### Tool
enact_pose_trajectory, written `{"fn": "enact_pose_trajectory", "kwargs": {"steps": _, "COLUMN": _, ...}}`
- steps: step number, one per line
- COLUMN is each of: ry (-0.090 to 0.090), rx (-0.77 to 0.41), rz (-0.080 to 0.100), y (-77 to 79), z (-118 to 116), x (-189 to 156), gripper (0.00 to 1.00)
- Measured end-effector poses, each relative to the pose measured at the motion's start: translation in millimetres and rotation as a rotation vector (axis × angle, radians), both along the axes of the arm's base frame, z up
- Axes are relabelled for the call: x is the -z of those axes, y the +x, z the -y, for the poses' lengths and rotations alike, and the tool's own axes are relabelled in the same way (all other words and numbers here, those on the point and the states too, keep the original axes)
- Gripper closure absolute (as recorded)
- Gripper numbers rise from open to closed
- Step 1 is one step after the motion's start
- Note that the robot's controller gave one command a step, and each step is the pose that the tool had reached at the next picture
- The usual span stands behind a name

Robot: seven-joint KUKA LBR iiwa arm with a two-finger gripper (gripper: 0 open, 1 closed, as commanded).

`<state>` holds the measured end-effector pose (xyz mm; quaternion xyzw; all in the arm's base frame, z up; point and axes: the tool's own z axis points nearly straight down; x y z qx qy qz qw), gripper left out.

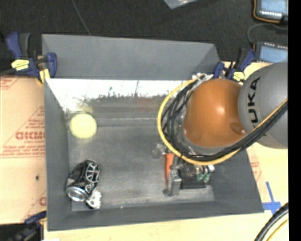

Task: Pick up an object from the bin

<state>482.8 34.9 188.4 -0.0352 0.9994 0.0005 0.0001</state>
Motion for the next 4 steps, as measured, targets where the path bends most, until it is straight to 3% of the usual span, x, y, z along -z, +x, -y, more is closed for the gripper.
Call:
{"fn": "enact_pose_trajectory", "kwargs": {"steps": 1, "ry": 0.000, "rx": 0.073, "rz": 0.001, "y": 1.4, "z": 30, "x": 12, "gripper": 0.00}}
{"fn": "enact_pose_trajectory", "kwargs": {"steps": 2, "ry": 0.000, "rx": 0.108, "rz": 0.001, "y": 15.6, "z": 48, "x": 2, "gripper": 0.00}}
{"fn": "enact_pose_trajectory", "kwargs": {"steps": 3, "ry": 0.000, "rx": 0.029, "rz": 0.008, "y": 21.3, "z": 95, "x": 22, "gripper": 0.00}}
{"fn": "enact_pose_trajectory", "kwargs": {"steps": 4, "ry": -0.005, "rx": 0.046, "rz": 0.005, "y": 22.9, "z": 114, "x": 54, "gripper": 0.00}}
